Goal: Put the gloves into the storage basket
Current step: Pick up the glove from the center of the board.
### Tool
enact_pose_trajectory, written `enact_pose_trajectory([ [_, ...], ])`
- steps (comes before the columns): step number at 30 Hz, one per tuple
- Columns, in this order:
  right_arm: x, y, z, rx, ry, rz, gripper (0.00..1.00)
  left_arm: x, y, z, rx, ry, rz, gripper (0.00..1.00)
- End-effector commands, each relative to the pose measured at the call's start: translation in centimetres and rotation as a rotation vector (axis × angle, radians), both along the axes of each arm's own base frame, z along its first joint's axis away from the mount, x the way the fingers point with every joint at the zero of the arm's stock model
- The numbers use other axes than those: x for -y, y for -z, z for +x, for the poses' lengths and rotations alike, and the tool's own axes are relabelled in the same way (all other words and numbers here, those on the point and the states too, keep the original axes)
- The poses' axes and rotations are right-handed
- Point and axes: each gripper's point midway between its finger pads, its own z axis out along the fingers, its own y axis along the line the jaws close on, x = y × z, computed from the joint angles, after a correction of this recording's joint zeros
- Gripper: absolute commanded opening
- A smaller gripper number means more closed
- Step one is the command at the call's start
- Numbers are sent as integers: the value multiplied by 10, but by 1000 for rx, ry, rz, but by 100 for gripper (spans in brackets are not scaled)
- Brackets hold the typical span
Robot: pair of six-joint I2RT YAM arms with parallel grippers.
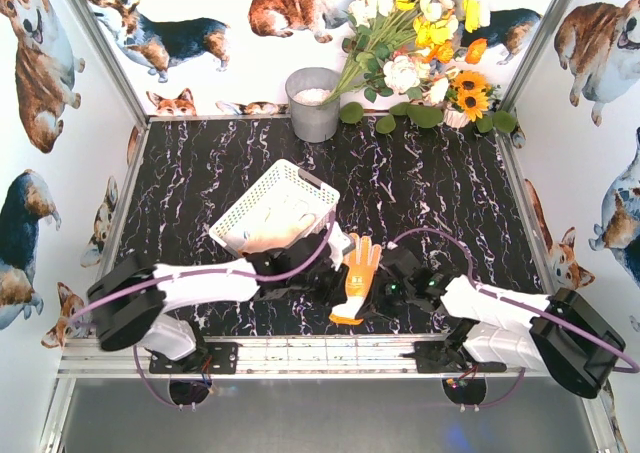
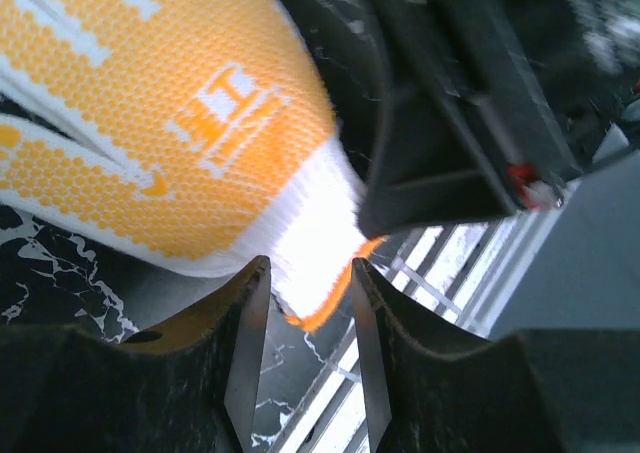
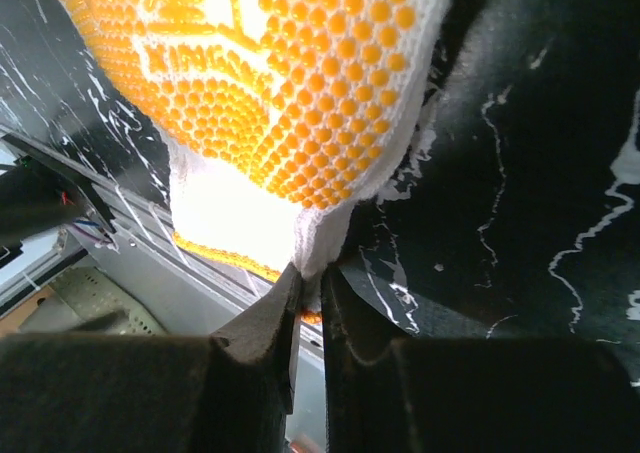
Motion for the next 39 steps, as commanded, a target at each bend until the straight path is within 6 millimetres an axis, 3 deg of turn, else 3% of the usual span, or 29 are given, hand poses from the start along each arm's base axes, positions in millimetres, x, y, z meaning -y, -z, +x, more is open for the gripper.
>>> enact_pose_trajectory([
  [1, -17, -25, 12, 11, -4, 60, 4, -9, -17, -3, 294, 156, 87, 34],
  [5, -21, -37, 18, 2, 12, 99, 2, -12, -29, -10, 440, 207, 101, 36],
  [10, -19, -50, 26, 2, 41, 155, 1, -15, -39, -12, 544, 233, 71, 51],
  [14, -20, -58, 31, 6, 57, 197, 1, -12, -33, -14, 587, 280, 109, 65],
  [19, -24, -62, 33, -4, 70, 248, 1, 1, -23, -29, 634, 381, 149, 72],
  [34, -31, -69, 34, -18, 75, 322, 1, 18, 0, -9, 730, 374, 222, 74],
  [39, -31, -70, 35, -24, 76, 338, 1, 20, 13, -6, 746, 398, 256, 68],
])
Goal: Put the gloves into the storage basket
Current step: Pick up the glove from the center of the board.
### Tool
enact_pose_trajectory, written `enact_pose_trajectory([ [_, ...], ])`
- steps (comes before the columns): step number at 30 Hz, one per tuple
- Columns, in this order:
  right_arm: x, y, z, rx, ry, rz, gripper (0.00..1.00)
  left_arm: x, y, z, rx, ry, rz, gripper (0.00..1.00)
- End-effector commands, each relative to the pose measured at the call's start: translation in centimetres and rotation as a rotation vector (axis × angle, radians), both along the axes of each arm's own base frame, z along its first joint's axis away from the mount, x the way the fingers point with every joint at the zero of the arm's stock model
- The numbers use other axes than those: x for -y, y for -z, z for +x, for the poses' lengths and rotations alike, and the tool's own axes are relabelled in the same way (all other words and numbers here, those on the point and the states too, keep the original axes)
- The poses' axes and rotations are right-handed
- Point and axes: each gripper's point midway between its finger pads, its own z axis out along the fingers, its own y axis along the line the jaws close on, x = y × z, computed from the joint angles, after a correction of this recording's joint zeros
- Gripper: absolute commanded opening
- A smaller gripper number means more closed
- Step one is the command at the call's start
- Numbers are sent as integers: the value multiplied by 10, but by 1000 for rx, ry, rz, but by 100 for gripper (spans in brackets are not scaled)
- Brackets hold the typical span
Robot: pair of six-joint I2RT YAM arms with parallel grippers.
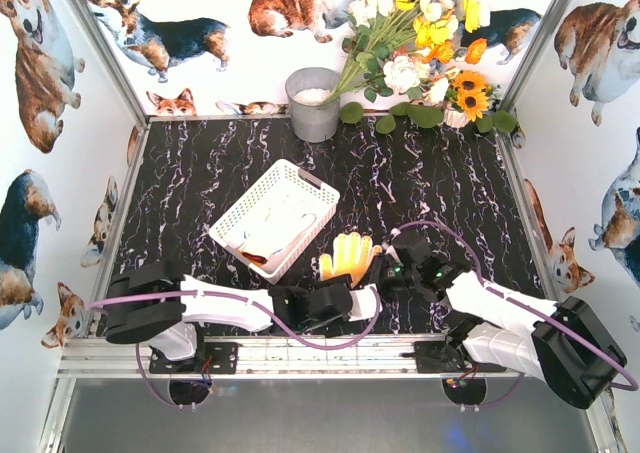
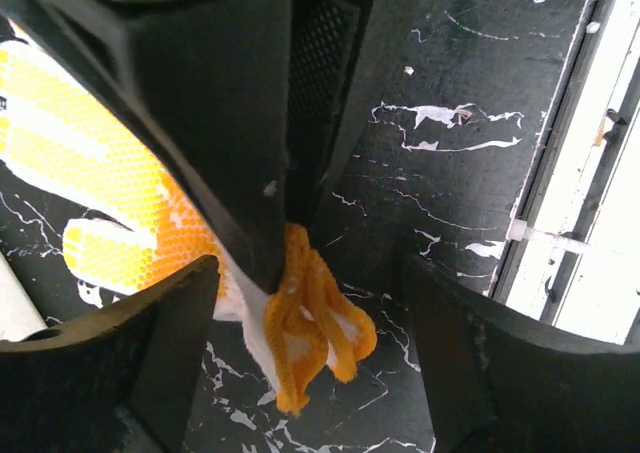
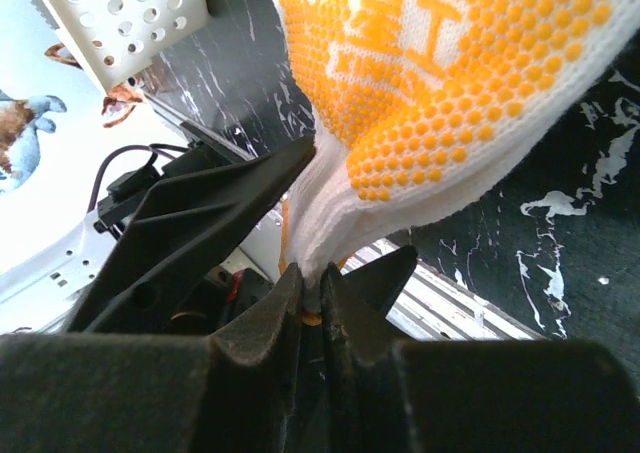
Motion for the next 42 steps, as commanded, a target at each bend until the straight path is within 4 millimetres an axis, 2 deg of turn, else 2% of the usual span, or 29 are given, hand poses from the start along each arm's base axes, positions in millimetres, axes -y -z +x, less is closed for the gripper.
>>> enact_pose_trajectory([
  [1, -7, -14, 6, 37, -10, 78, 1, 16, -6, 7, 47, 16, -30, 65],
  [6, -5, -14, 10, 39, 16, 98, 1, 15, 4, 4, 51, 25, -7, 47],
  [12, -2, -13, 12, 36, 41, 99, 1, 9, 2, 11, 85, -15, 6, 19],
  [16, 4, -13, 14, 44, 64, 102, 10, 6, 1, 10, 76, -30, 2, 1],
  [19, 11, -16, 18, 62, 99, 88, 23, 4, -1, 10, 66, -44, -10, 0],
  [25, 34, -18, 23, 133, 201, 25, 58, 0, -5, 8, 48, -66, -26, 0],
  [29, 45, -13, 26, 145, 282, 24, 70, -2, -7, 7, 39, -73, -33, 0],
  [32, 46, -10, 30, 143, 328, 40, 74, -2, -9, 7, 36, -77, -37, 0],
  [42, 38, 10, 40, 82, 339, 38, 75, -5, -13, 6, 34, -77, -40, 0],
])
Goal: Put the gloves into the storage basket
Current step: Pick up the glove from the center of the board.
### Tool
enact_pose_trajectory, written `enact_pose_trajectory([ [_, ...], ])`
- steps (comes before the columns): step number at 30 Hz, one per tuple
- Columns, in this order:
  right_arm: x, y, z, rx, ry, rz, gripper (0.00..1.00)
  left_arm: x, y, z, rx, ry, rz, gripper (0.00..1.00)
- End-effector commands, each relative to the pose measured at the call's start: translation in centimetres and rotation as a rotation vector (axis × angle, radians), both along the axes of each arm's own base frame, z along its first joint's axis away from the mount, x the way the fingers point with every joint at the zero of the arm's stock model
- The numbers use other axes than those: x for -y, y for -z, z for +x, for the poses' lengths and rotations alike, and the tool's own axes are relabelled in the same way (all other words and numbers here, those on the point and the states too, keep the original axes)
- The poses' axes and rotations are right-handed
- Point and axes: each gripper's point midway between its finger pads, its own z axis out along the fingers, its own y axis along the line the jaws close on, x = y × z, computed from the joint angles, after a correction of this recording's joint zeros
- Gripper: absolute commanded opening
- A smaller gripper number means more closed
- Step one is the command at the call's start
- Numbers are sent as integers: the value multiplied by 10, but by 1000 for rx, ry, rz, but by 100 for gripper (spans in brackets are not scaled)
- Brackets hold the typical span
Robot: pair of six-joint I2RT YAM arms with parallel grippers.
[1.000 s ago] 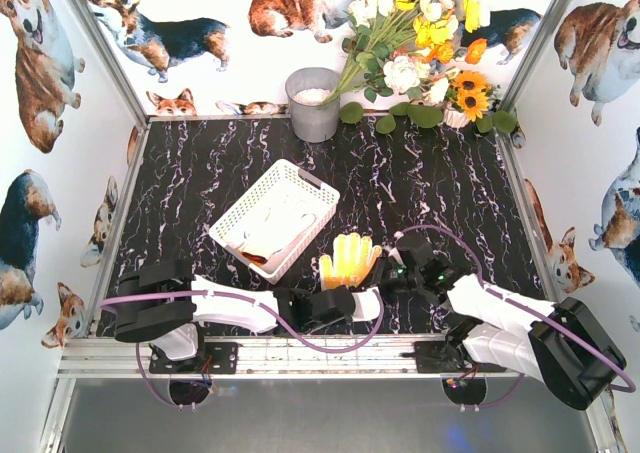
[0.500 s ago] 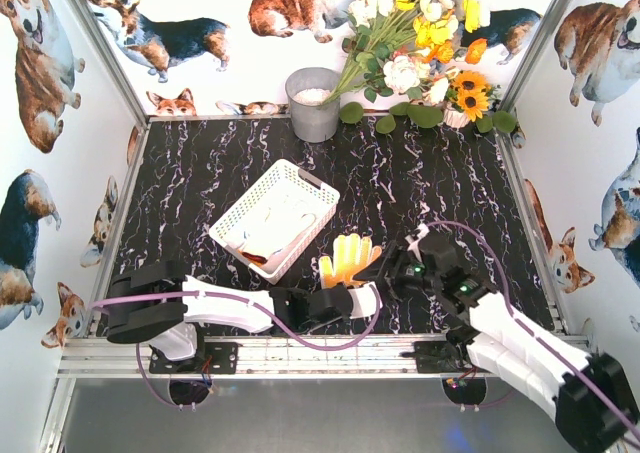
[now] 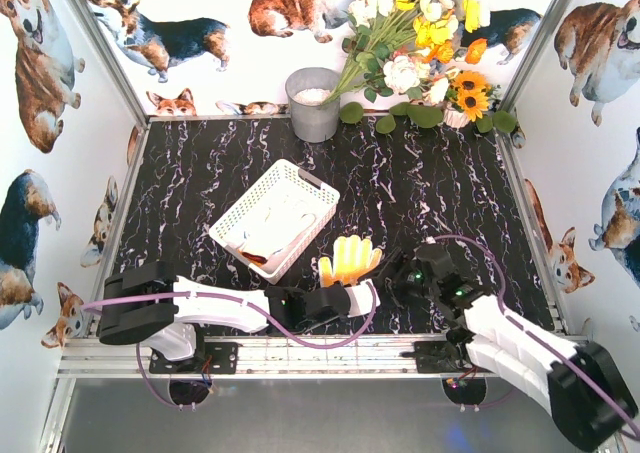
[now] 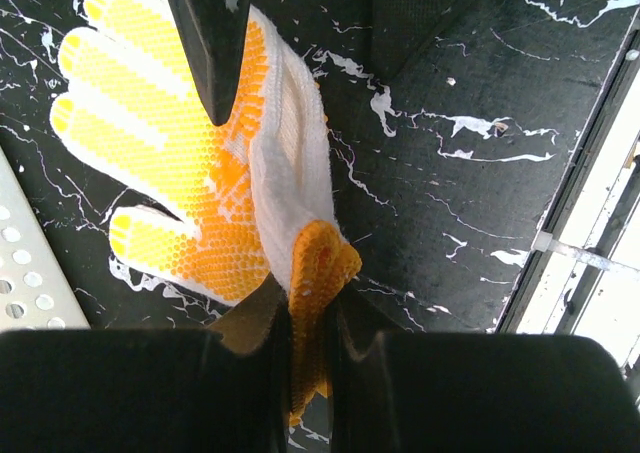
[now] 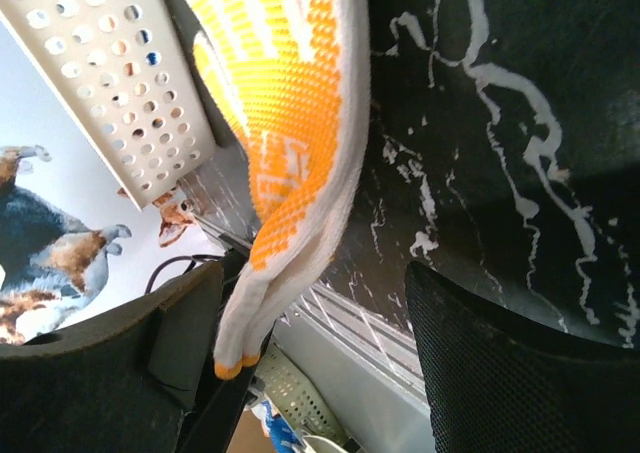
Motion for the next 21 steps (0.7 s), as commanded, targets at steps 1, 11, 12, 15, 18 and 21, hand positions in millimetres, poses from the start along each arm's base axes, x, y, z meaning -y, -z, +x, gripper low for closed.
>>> enact_pose_trajectory([
  [1, -10, -5, 15, 39, 12, 58, 75, 0, -6, -3, -4, 0, -22, 0],
  [11, -25, 19, 31, -21, -2, 41, 72, 3, -9, -4, -1, 19, -23, 0],
  [12, -28, 21, 33, -18, -9, 53, 71, 3, -9, -4, -2, 20, -22, 0],
  [15, -38, 29, 31, -40, -35, 78, 68, 2, -9, -4, -2, 19, -24, 0],
  [18, -46, 37, 29, -56, -47, 95, 65, 2, -10, -5, -4, 22, -24, 0],
  [21, -50, 43, 28, -67, -51, 103, 58, 1, -12, -5, -2, 26, -19, 0],
])
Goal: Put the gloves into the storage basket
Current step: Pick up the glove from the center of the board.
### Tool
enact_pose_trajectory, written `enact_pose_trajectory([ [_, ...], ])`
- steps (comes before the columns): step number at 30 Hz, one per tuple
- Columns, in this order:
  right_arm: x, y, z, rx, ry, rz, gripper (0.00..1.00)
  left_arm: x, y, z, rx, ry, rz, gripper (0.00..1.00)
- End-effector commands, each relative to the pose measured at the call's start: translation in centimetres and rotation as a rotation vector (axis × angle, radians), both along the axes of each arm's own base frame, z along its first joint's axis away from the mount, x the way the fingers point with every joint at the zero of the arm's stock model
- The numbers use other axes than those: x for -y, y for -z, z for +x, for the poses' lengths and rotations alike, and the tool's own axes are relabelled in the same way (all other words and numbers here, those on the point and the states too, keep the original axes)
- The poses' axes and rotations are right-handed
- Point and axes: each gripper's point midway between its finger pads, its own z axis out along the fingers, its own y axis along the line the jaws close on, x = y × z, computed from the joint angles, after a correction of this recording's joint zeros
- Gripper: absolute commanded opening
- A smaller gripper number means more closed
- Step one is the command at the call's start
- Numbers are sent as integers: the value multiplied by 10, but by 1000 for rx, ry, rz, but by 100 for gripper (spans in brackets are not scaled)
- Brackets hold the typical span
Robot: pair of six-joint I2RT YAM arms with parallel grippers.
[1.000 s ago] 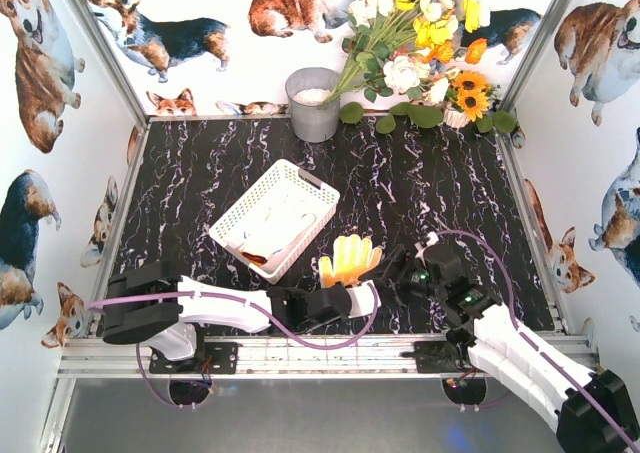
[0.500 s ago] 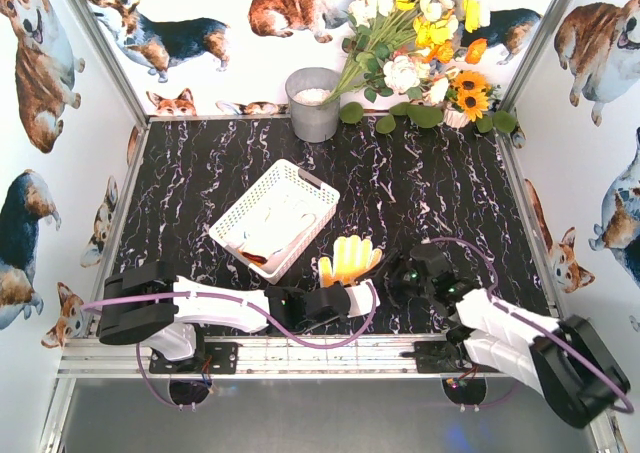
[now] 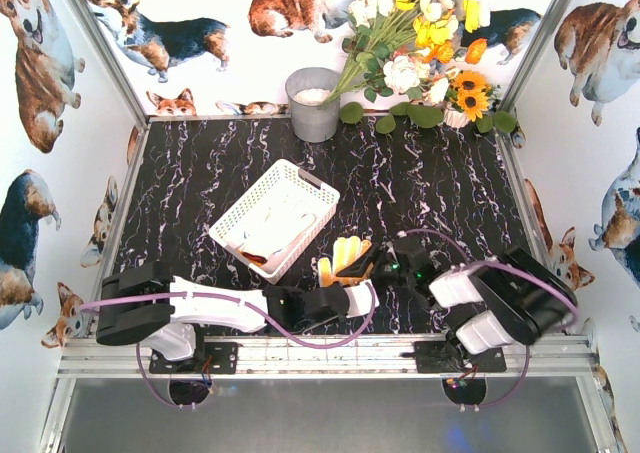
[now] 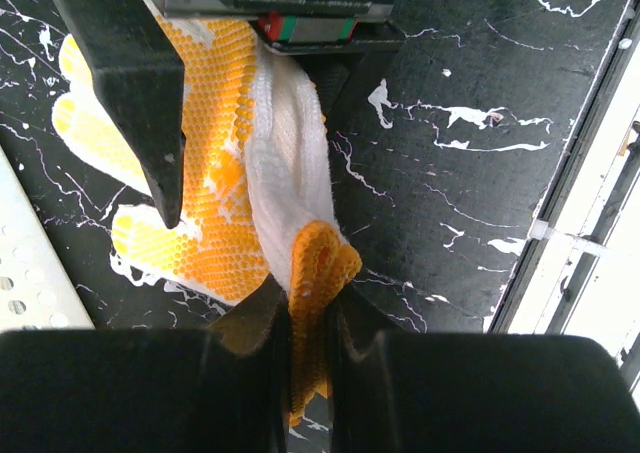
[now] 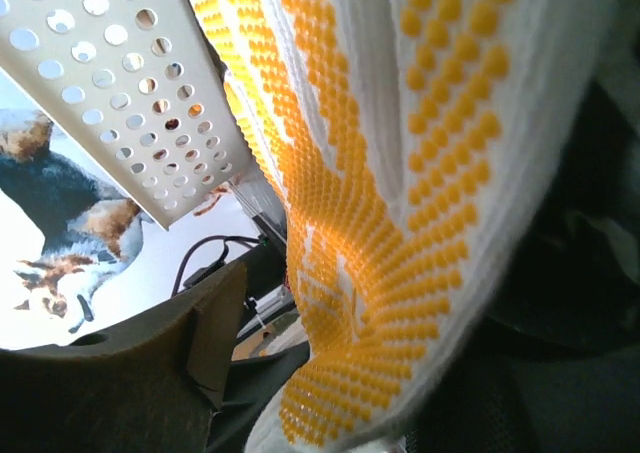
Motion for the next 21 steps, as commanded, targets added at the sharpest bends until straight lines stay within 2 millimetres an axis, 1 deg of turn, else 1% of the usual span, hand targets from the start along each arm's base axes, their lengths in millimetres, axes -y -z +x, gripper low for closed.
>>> enact_pose_trajectory([
  [1, 0, 20, -1, -18, 22, -27, 55, 2, -11, -3, 6, 20, -22, 0],
  [6, -2, 22, 2, -7, 26, -13, 37, 2, -17, -4, 7, 33, -15, 0],
  [8, -3, 21, 4, 5, 28, -12, 28, 1, -21, -4, 11, 39, -10, 0],
  [9, -3, 20, 5, 12, 31, -11, 22, 1, -23, -4, 13, 39, -9, 0],
  [12, -2, 15, 7, 36, 39, -4, 9, -2, -34, -3, 21, 43, -7, 0],
  [13, -2, 11, 9, 53, 47, 6, 6, -7, -34, -4, 20, 43, 7, 0],
  [14, -1, 7, 11, 67, 57, 12, 2, -3, -47, -3, 29, 44, -12, 0],
  [15, 0, 3, 12, 81, 66, 16, 0, -3, -55, -2, 37, 47, -17, 0],
  [17, 4, -4, 15, 106, 91, 8, 0, -6, -64, 0, 58, 52, -5, 0],
  [21, 14, -28, 21, 181, 122, -36, 0, -12, -79, 7, 97, 65, 40, 0],
])
